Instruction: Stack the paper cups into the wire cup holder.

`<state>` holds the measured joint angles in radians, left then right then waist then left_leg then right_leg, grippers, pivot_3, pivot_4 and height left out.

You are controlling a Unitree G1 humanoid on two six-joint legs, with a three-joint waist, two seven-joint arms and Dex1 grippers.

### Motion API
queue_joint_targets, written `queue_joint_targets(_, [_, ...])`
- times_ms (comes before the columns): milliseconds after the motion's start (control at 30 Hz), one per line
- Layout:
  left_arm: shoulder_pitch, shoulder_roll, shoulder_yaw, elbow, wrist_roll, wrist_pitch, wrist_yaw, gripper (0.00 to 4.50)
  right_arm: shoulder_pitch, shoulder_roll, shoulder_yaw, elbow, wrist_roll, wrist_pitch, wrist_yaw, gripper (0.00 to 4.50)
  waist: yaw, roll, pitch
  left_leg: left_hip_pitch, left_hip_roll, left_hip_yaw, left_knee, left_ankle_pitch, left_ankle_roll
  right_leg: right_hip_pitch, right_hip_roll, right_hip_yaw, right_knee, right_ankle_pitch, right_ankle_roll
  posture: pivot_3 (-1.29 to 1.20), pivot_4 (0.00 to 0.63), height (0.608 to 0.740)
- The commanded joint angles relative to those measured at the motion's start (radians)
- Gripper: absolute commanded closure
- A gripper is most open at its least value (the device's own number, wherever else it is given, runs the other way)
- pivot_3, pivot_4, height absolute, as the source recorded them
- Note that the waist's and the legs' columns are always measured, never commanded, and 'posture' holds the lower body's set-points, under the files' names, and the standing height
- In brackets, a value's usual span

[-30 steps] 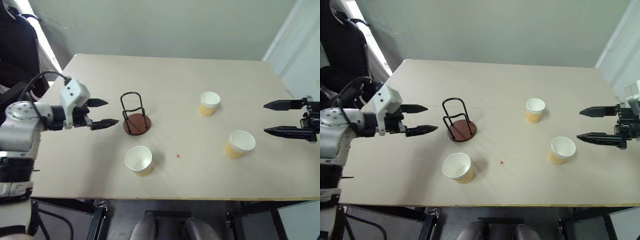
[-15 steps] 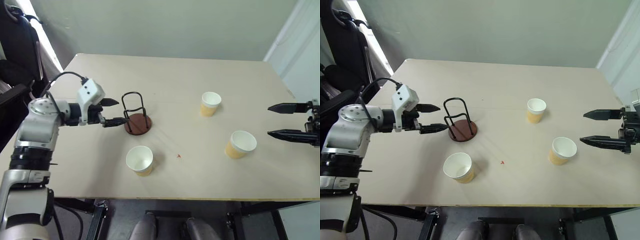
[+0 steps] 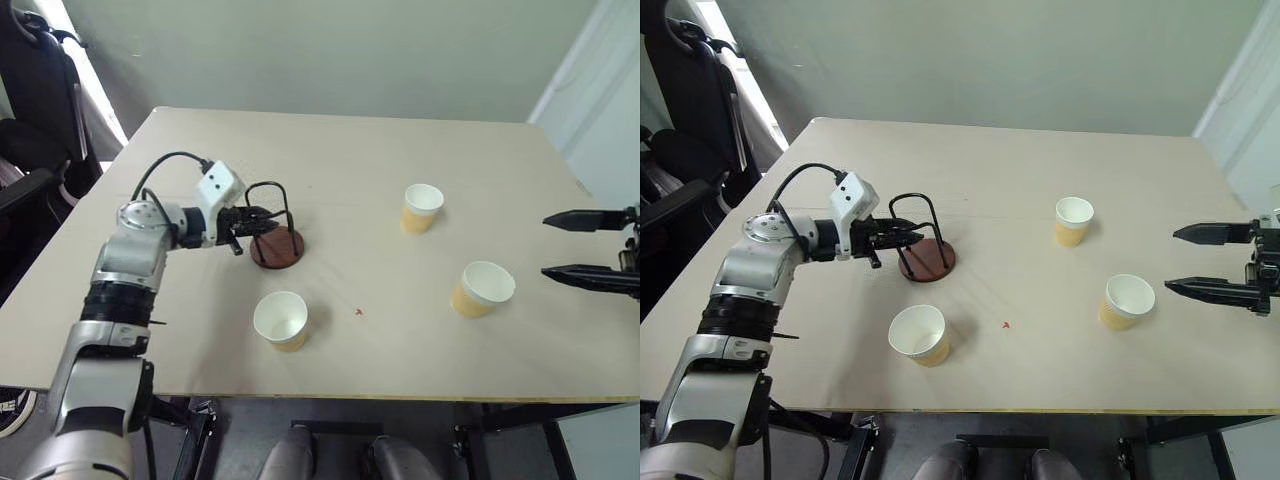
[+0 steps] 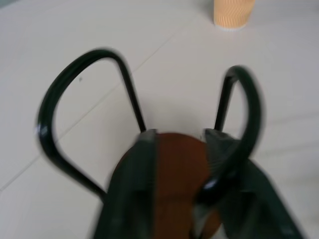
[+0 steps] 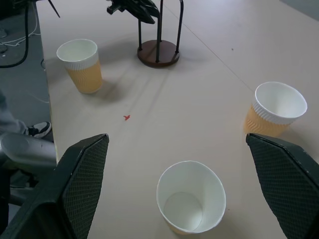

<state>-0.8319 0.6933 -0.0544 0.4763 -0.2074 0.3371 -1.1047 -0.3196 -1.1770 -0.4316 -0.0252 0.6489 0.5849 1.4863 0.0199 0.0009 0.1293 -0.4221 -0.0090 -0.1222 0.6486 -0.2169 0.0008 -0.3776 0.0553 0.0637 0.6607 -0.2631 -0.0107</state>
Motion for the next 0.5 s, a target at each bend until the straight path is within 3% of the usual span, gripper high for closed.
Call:
queue_joint_targets(33, [-0.026, 0.025, 0.054, -0.095, -0.082, 0.03, -0.084, 4.47, 0.005, -0.026, -0.071, -0.067, 0.054, 0.023, 0.002, 0.0, 0.0, 0.0, 0.0, 0.0, 0.0, 0.0, 0.0, 0.0, -0.001, 0.0, 0.0, 0.0, 0.0, 0.0, 0.0, 0.0, 0.15, 0.74])
queue_joint_targets(267, [-0.087, 0.06, 0.067, -0.369, -0.267, 0.22, -0.208, 4.47, 0.016, -0.029, -0.121, -0.197, 0.134, 0.083, -0.029, 0.0, 0.003, -0.002, 0.001, -0.002, -0.002, 0.001, 0.001, 0.006, -0.009, 0.0, 0.001, 0.002, -0.001, -0.002, 0.003, 0.0, 0.15, 0.74])
queue_joint_targets(500, [-0.04, 0.054, -0.065, -0.625, -0.268, 0.32, -0.196, 4.47, 0.029, -0.017, -0.112, -0.23, 0.148, 0.084, -0.063, 0.0, 0.004, -0.002, 0.001, 0.001, -0.005, 0.003, 0.006, 0.004, -0.004, 0.003, 0.0, 0.01, 0.0, -0.002, 0.01, 0.0, 0.15, 0.74])
